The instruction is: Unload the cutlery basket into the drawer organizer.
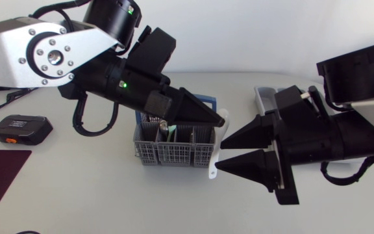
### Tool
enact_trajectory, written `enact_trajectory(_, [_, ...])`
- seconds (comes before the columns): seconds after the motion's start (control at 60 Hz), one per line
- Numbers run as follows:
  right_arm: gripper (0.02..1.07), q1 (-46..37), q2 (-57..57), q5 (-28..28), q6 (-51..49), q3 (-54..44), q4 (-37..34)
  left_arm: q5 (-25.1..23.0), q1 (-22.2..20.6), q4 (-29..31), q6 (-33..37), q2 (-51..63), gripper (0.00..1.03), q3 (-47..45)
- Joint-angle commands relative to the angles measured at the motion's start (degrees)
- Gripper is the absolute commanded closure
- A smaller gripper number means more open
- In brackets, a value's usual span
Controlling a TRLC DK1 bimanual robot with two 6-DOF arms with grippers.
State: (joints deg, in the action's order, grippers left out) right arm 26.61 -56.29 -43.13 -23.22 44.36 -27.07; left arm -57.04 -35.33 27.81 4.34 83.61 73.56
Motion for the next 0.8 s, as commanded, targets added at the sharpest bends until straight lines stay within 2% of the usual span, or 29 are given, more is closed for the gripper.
enact_trajectory(0.0, [0.66,0.99,0.66,-0.63,-0.95,-1.82,-0.62,-1.94,0.44,0.75,0.41,1.2,1.0,1.41])
enact_trajectory(0.167, [0.86,2.13,0.83,-0.99,-1.21,-1.91,-0.62,-3.08,0.53,0.75,0.41,1.55,1.0,0.53])
enact_trajectory(0.233, [0.97,2.22,0.75,-0.99,-1.21,-1.91,-0.53,-3.17,0.53,0.75,0.41,1.64,1.0,0.36])
enact_trajectory(0.45, [1.01,1.95,0.92,-1.43,-1.21,-2.0,-1.14,-3.17,0.79,0.75,0.32,1.55,0.98,0.36])
enact_trajectory(0.55, [1.01,1.95,1.01,-1.43,-1.12,-2.0,-1.32,-3.17,0.79,0.75,0.32,1.55,0.84,0.36])
enact_trajectory(0.633, [1.01,2.04,1.1,-1.43,-1.21,-2.26,-1.41,-3.17,0.79,0.75,0.23,1.46,0.59,0.71])
enact_trajectory(0.717, [1.01,2.04,1.01,-1.43,-1.21,-2.61,-1.58,-3.08,1.41,0.84,-0.03,1.2,0.44,2.03])
enact_trajectory(0.75, [1.01,2.04,0.92,-1.43,-1.21,-2.79,-1.67,-2.99,1.67,0.84,-0.21,1.2,0.35,3.17])
enact_trajectory(0.783, [1.01,1.95,0.83,-1.25,-1.3,-2.96,-1.93,-2.64,1.85,0.93,-0.21,1.2,0.31,3.7])
